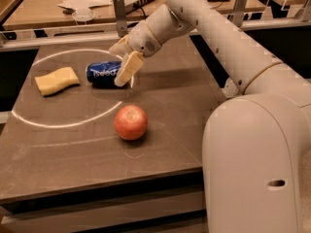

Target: Move pepsi can near sponge

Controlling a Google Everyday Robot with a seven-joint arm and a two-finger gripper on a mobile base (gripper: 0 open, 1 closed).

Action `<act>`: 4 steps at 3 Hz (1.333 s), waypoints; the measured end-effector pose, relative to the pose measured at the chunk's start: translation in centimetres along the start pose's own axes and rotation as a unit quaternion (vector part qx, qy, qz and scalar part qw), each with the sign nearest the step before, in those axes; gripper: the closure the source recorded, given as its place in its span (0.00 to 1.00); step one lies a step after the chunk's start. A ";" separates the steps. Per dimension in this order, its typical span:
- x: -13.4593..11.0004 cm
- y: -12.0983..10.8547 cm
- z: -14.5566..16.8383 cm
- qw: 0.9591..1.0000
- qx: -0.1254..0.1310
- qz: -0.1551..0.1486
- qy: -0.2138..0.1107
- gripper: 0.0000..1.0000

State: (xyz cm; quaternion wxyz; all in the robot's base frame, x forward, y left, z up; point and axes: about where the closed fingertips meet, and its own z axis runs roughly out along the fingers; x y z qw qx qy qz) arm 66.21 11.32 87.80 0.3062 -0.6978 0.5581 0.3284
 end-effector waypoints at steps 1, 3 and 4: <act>0.4 0.2 0.0 1.000 0.001 0.015 0.000 0.00; 6.2 0.8 -10.8 0.975 0.178 0.134 -0.018 0.00; 10.6 2.7 -16.9 0.934 0.291 0.207 0.025 0.00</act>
Offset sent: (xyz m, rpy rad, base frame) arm 0.0123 -0.0447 0.0032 0.0310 0.0364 -0.1885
